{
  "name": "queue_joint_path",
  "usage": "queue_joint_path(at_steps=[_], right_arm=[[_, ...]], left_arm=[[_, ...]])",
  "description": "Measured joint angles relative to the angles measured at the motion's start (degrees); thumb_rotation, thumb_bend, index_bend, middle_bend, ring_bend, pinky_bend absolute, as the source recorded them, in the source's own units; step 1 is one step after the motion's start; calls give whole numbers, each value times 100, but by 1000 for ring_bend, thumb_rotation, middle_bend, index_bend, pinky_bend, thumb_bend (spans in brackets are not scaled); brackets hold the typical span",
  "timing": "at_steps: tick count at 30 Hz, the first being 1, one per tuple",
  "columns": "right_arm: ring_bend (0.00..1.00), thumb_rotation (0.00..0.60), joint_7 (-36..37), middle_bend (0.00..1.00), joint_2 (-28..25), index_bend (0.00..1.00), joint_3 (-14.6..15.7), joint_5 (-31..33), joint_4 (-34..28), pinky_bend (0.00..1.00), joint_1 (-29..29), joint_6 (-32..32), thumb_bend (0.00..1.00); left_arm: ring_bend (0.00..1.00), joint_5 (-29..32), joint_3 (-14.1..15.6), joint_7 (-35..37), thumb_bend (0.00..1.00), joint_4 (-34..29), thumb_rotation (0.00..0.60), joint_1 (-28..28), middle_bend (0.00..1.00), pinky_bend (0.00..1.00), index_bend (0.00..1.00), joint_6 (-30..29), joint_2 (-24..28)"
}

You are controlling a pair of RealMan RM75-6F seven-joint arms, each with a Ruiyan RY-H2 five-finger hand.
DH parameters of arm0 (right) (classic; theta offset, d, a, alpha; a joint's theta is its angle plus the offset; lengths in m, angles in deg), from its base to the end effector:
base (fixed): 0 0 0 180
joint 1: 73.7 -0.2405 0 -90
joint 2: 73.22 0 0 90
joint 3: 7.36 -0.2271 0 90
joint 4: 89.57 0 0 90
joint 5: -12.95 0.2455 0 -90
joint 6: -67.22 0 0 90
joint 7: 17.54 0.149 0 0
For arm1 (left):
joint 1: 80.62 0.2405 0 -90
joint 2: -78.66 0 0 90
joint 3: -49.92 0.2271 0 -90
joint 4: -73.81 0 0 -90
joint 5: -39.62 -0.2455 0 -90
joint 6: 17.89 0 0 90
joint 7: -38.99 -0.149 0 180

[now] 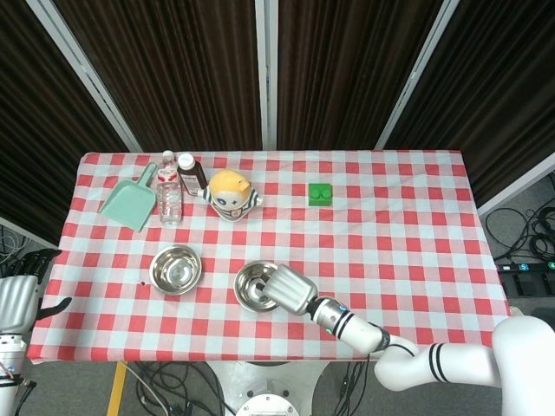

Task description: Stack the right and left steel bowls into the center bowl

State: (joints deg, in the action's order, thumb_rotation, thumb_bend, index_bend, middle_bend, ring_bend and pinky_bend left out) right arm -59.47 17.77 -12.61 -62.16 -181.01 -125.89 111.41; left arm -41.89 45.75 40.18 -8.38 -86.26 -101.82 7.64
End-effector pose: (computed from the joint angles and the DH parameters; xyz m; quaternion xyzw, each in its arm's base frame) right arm -0.0420 -0.2699 -0.1059 0.9056 -0.0974 0.3011 0.2823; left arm -0.3305 0.1982 0.1017 -0.5722 -0.3909 -0.3716 0.6178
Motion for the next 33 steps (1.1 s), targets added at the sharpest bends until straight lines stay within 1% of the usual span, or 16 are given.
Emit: queue_joint_path(at_steps=[1,4,7,10,13,15,17,19,21,23,24,25,26,28,31,33], right_arm=[[752,600,-2,288,-13,205,5,13,-2,684,-10,-1,88],[753,600,-11,271,-98,154,11,32,-83,684,-17,23,75],[752,600,-17,274,-306,152,-7,46,-305,684,0,111,71],[750,600,-36,288,-675,154,-38,48,-611,684,61,291,52],[719,600,-15,304,-1174,199,-75,68,-961,680,216,609,25],[629,600,76,304,-1557,209,-95,92,-1215,623,414,933,23],[427,600,246,295,-1931,210,-99,102,-1438,444,688,1323,20],[240,600,428,259,-2272,211,-81,112,-1615,264,982,1686,15],[137,600,668,202,-2694,181,-24,160,-1815,144,1336,2060,9],[63,600,988,153,-3123,136,66,256,-1980,46,1608,2229,7],[28,600,1156,127,-3297,111,107,300,-2027,11,1699,2238,8],[8,600,1337,106,-3463,90,153,343,-2058,0,1790,2225,10],[0,600,1586,93,-3671,73,226,398,-2078,0,1924,2194,12],[0,600,1917,63,-3924,41,351,457,-2065,0,2163,2171,14],[0,600,2187,45,-4081,19,521,445,-1976,0,2558,2288,14],[0,600,2289,42,-4099,15,590,353,-1913,0,2753,2503,14]], left_arm=[[203,3,-2,4,125,2,600,0,290,265,248,1,-2],[203,-7,-11,16,125,0,600,-3,290,265,248,-7,-1],[203,-15,-19,32,125,-16,600,-6,290,265,248,-11,17],[203,-25,-31,46,124,-28,600,-14,290,265,248,-16,25],[203,-41,-44,42,125,-46,600,-38,290,265,248,-11,21],[203,-60,-51,29,125,-65,600,-66,290,265,247,7,15],[203,-79,-57,6,125,-85,600,-93,290,265,247,23,12],[203,-108,-60,-35,125,-119,600,-129,290,265,247,46,12],[203,-134,-61,-89,124,-153,600,-164,290,266,247,74,14],[203,-157,-55,-149,125,-188,600,-194,290,287,247,106,20],[203,-176,-48,-196,125,-213,600,-214,290,303,248,126,25],[203,-190,-39,-233,125,-234,600,-227,290,316,247,142,29],[203,-204,-29,-270,125,-253,600,-239,290,320,247,159,32],[203,-233,-3,-361,125,-295,600,-266,290,322,247,199,36],[203,-277,30,-495,125,-348,600,-302,290,322,248,239,36],[203,-309,52,-606,125,-382,600,-325,290,322,248,259,38]])
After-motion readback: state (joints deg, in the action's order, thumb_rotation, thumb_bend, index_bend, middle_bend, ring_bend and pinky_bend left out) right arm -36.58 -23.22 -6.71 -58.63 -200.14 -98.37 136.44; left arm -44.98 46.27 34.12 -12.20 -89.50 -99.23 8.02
